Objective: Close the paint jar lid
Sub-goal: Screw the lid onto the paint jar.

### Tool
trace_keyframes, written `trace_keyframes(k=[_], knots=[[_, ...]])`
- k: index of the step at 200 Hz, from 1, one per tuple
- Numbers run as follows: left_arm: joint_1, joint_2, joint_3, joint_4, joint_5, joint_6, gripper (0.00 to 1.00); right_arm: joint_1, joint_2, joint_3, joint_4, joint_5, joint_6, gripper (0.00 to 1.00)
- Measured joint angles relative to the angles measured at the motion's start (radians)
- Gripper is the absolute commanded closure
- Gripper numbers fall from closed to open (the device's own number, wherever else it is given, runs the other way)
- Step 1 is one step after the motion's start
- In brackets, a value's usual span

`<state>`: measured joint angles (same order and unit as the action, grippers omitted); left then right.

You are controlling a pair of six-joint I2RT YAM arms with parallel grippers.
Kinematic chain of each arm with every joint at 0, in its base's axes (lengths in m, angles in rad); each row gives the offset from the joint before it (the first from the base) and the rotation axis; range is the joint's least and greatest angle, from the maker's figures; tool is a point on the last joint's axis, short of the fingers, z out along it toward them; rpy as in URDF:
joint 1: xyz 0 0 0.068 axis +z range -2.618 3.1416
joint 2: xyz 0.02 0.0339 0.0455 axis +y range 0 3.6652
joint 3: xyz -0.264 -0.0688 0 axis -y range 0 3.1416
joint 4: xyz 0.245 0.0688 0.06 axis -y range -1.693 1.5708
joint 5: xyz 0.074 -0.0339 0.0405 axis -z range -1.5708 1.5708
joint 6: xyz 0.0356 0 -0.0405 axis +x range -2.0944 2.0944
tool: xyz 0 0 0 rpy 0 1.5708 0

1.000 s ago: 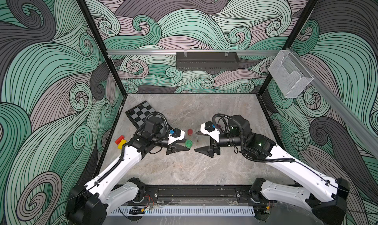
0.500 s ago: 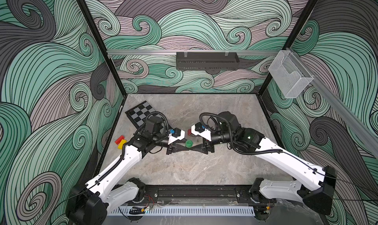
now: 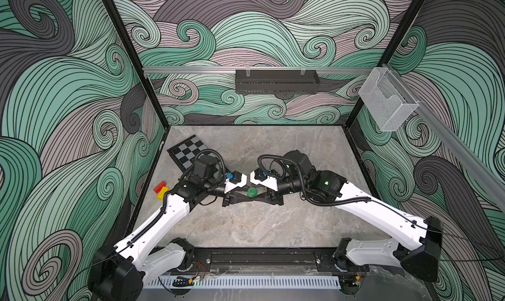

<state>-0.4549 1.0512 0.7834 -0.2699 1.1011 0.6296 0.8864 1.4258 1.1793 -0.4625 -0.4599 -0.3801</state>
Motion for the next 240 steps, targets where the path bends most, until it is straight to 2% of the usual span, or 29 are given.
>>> trace_keyframes(k=[78, 115, 155, 184, 240], knots=[[0.000, 0.001, 0.000, 0.000, 0.002, 0.000, 0.79, 0.006, 0.001, 0.000, 0.002, 0.023, 0.004, 0.78], [0.001, 0.000, 0.000, 0.003, -0.024, -0.002, 0.79, 0.017, 0.001, -0.006, 0.021, 0.070, 0.071, 0.86], [0.005, -0.008, -0.002, 0.019, -0.096, -0.026, 0.80, 0.052, -0.001, -0.025, 0.071, 0.199, 0.189, 0.89], [0.008, -0.033, -0.016, 0.048, -0.140, -0.045, 0.81, 0.104, -0.005, -0.027, 0.093, 0.337, 0.289, 0.91], [0.007, -0.071, -0.051, 0.130, -0.219, -0.087, 0.82, 0.175, -0.003, -0.027, 0.116, 0.544, 0.498, 0.90]])
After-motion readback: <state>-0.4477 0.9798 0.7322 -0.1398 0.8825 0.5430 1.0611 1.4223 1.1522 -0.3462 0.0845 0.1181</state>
